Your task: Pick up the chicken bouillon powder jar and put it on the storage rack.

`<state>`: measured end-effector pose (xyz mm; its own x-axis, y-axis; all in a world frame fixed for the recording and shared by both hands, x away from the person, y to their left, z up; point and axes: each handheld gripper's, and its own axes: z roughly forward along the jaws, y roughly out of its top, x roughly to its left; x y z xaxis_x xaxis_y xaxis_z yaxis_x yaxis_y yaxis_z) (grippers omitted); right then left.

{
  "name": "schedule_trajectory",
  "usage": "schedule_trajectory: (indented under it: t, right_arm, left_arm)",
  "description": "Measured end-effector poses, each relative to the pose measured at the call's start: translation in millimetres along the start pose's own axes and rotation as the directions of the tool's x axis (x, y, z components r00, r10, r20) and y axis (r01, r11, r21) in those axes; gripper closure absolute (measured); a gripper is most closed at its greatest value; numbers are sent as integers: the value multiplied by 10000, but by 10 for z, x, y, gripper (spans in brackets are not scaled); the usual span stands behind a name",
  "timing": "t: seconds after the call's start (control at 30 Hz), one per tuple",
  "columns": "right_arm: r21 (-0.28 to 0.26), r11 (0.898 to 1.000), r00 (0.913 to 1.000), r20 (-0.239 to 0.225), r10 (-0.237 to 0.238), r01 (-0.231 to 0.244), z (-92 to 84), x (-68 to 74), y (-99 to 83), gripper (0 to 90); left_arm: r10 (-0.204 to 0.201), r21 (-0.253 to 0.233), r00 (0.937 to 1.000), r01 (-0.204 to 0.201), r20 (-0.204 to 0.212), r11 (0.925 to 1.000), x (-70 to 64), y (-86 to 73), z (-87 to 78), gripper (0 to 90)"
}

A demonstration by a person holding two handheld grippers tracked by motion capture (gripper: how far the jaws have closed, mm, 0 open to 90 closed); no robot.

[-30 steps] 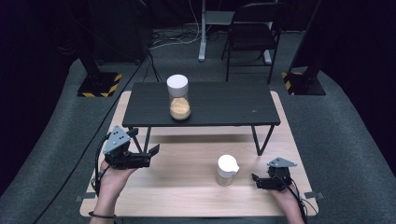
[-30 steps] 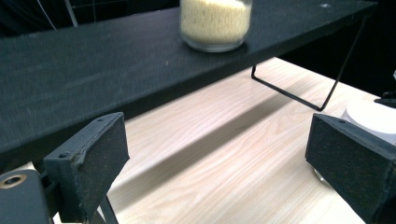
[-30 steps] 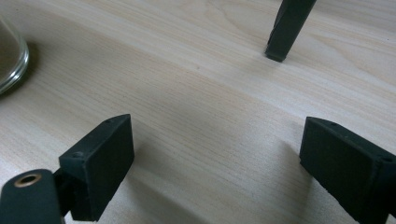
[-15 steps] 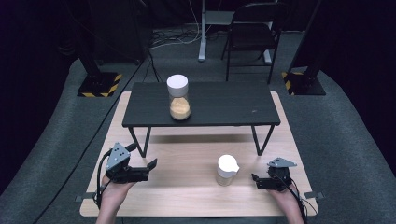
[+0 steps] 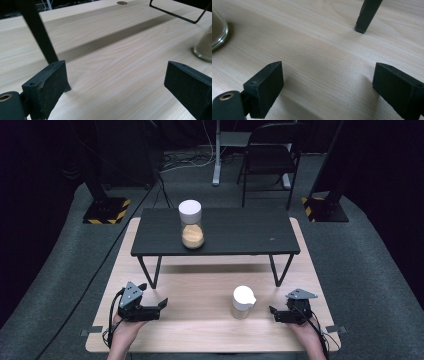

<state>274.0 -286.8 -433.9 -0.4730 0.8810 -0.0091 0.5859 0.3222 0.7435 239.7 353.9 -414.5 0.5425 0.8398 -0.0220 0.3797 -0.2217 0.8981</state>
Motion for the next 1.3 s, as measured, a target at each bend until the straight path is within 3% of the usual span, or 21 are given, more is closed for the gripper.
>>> schedule_trajectory:
  t: [0.3, 0.73, 0.83, 0.9, 1.0, 1.13, 1.3]
  right_arm:
    - [3, 10000, 10000, 2, -2, 2, 0, 1, 0, 89]
    - [4, 10000, 10000, 3, 0, 0, -2, 3, -1, 89]
    - [4, 10000, 10000, 5, 3, -3, -2, 4, -1, 89]
    - [5, 10000, 10000, 6, 3, -3, -2, 4, -1, 89]
    - [5, 10000, 10000, 7, 5, -5, -2, 5, -1, 89]
    - [3, 10000, 10000, 9, 9, -9, -2, 6, -2, 89]
    - [-4, 10000, 10000, 10, 15, -15, -3, 7, -4, 89]
  left_arm:
    - [-424, 684, 9983, 451, -396, 9966, 118, -141, 122, 48]
    - [-632, 1465, 9972, 684, -403, 9868, 185, -191, 280, 53]
    - [-568, 1726, 9973, 640, -462, 9829, 193, -188, 314, 54]
    - [-561, 2144, 9971, 659, -516, 9745, 200, -141, 354, 59]
    - [-632, 2152, 9966, 733, -534, 9738, 198, -138, 363, 59]
    - [-819, 2577, 9952, 929, -532, 9618, 211, -80, 404, 59]
    - [-699, 2682, 9952, 857, -679, 9596, 177, -60, 419, 58]
